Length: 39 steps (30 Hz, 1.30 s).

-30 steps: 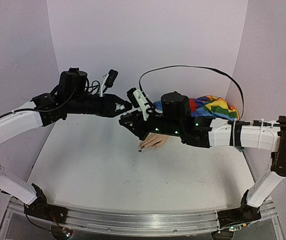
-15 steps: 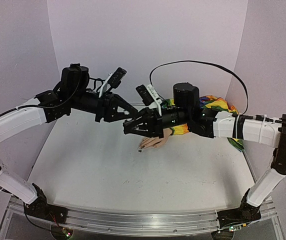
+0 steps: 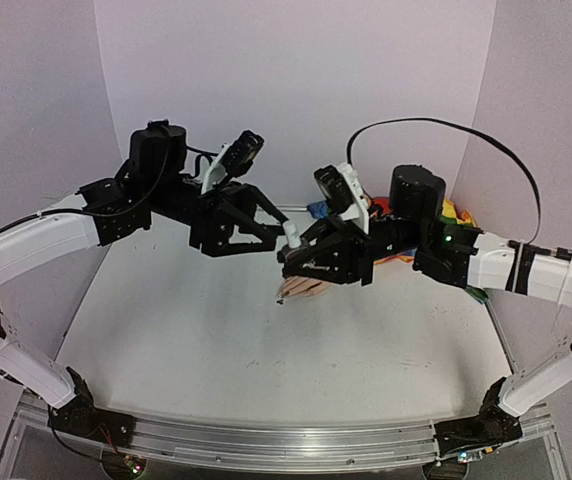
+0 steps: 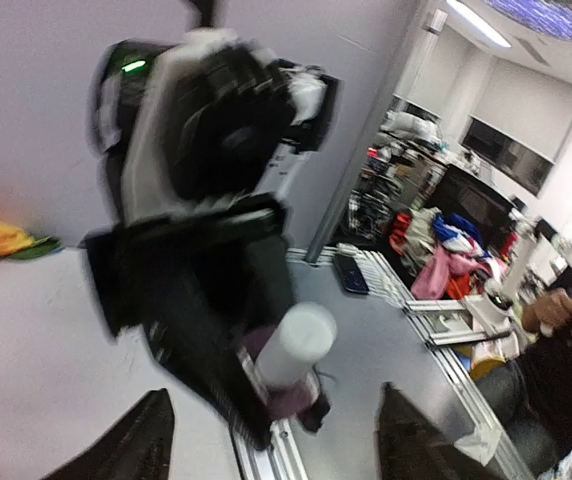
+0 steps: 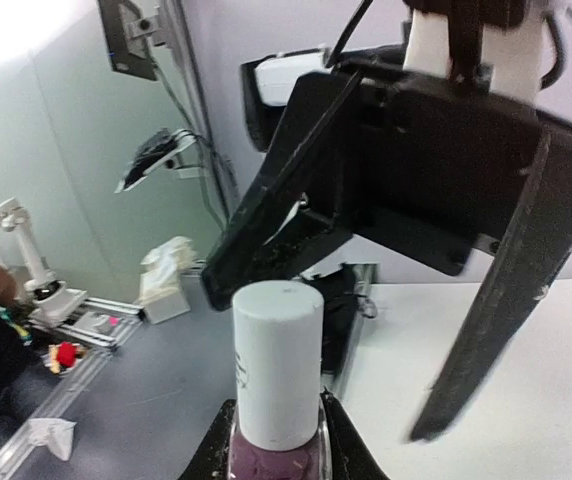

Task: Paint the nails

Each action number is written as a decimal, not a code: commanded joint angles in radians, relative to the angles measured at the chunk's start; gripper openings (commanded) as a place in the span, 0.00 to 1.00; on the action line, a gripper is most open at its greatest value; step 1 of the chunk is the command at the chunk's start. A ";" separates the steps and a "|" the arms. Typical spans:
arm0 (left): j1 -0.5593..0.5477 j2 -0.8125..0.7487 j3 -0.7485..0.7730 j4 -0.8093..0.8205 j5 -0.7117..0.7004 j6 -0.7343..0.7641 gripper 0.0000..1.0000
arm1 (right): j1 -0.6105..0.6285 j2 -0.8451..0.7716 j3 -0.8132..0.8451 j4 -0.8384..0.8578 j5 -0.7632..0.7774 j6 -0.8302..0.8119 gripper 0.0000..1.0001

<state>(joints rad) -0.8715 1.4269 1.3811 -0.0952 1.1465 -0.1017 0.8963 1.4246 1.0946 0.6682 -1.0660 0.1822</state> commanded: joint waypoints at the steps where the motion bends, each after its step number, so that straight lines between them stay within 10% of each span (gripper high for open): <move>1: 0.085 -0.109 -0.060 -0.033 -0.237 -0.128 0.84 | -0.023 -0.081 0.021 -0.070 0.346 -0.138 0.00; 8: 0.097 -0.196 -0.106 -0.087 -0.546 -0.247 0.87 | 0.009 0.010 0.073 -0.118 0.870 -0.116 0.00; 22: 0.097 -0.073 0.010 -0.141 -0.689 -0.322 0.53 | 0.104 0.149 0.181 -0.090 0.980 -0.155 0.00; 33: 0.096 -0.018 0.034 -0.129 -0.611 -0.322 0.15 | 0.116 0.169 0.194 -0.061 0.993 -0.164 0.00; 39: 0.069 0.054 0.075 -0.120 -0.234 -0.250 0.05 | 0.094 0.131 0.183 -0.038 0.892 -0.159 0.00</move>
<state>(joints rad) -0.7586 1.4311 1.3880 -0.2512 0.5674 -0.3958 1.0031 1.6009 1.2388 0.5076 -0.0814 0.0307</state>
